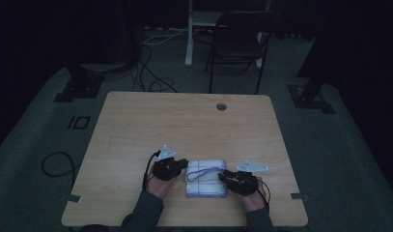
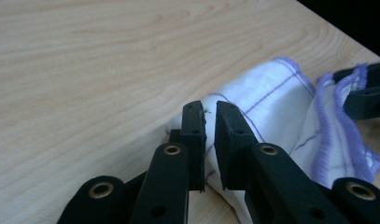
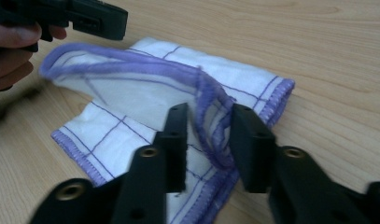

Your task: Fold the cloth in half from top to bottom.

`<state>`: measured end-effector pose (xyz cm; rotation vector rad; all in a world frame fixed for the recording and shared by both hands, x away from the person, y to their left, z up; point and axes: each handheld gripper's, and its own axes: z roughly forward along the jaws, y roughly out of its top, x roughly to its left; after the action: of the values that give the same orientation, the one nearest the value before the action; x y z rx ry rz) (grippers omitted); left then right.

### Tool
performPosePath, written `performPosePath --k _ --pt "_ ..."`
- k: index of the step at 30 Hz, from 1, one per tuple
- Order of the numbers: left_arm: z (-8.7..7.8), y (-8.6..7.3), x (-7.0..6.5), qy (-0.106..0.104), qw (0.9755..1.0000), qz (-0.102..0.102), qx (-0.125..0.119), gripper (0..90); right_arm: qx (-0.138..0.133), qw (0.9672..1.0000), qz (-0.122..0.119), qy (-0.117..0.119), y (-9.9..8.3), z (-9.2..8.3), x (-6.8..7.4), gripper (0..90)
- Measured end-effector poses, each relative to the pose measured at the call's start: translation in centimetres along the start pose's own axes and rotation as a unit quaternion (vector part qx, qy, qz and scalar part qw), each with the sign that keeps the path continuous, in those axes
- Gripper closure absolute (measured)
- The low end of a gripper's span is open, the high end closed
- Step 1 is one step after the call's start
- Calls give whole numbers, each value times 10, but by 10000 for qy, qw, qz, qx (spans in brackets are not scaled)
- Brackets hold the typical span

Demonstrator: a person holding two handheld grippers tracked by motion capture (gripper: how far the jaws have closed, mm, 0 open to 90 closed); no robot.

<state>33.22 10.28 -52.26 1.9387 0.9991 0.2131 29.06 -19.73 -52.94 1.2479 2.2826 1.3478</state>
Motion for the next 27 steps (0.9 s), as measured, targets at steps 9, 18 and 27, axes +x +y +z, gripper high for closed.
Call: performPosePath --k 9,18,27 --pt "-1 -16 -22 -49 9992 363 182 826 -9 10000 34 -64 -1 -2 -2 587" --pt "-10 -32 -31 -32 9979 579 271 802 -214 9993 274 -157 2 -7 -10 572" --pt "-13 -39 -33 1 9970 682 363 787 -321 9983 257 -421 13 -7 -25 570"
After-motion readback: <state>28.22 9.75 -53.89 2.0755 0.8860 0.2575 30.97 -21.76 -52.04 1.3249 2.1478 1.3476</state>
